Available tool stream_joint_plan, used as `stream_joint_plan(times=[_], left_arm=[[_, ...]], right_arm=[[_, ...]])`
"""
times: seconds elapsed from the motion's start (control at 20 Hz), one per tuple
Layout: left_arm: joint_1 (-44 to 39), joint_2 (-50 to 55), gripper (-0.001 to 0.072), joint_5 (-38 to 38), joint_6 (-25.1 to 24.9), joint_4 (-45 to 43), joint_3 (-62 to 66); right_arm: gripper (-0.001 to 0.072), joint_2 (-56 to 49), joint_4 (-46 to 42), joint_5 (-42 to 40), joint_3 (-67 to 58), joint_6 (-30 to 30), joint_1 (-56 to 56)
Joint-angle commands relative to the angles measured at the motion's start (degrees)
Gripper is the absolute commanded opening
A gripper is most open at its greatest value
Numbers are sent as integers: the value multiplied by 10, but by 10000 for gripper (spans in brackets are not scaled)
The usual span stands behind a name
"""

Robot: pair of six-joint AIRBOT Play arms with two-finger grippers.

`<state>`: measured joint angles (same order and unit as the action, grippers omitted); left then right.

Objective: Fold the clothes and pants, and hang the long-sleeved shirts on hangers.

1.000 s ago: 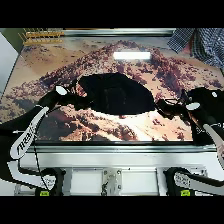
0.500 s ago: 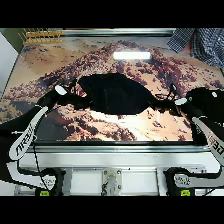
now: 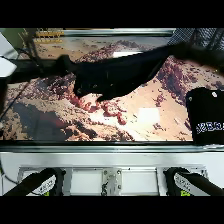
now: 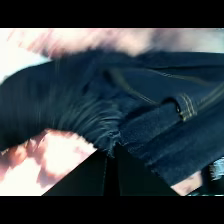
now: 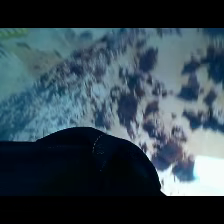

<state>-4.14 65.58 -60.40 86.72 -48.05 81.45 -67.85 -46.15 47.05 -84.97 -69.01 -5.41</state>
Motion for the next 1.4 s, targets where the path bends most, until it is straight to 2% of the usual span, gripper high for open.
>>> stream_joint_plan(times=[0.0,0.1,0.25,0.3,0.45,0.6,0.65,0.75,0.85,1.0,1.15,1.2,1.25,1.3,1.35], left_arm=[[-32,-100,23,-32,1,0,74],[-66,-146,23,-37,4,0,81],[-117,-201,22,-63,61,-8,81],[-133,-213,23,-71,90,-24,81],[-190,-245,23,-79,214,-144,49],[-224,-264,23,-72,327,-280,-52],[-225,-259,23,-59,346,-305,-94],[-212,-223,23,-18,348,-302,-163],[-186,-158,23,54,347,-281,-206],[-127,-42,24,154,328,-266,-216],[-58,58,25,173,284,-217,-178],[-34,87,93,167,252,-187,-164],[-14,110,336,155,221,-152,-151],[7,132,438,132,177,-110,-138],[24,151,439,106,123,-75,-129]], right_arm=[[11,67,-19,56,-128,-8,-2],[11,105,-19,63,-145,-8,-2],[11,155,-41,94,-145,-18,-2],[11,166,-52,107,-145,-31,-2],[10,174,-57,134,-145,-57,-2],[10,134,-58,135,-145,-87,9],[10,109,-58,139,-145,-97,23],[11,44,-70,147,-145,-102,65],[10,-34,-121,146,-145,-124,112],[11,-143,-186,124,-145,-143,147],[11,-199,-186,113,-145,-159,148],[11,-205,-186,113,-145,-159,148],[11,-207,-186,113,-144,-159,148],[11,-207,-187,113,-144,-159,148],[11,-207,-188,115,-143,-158,148]])
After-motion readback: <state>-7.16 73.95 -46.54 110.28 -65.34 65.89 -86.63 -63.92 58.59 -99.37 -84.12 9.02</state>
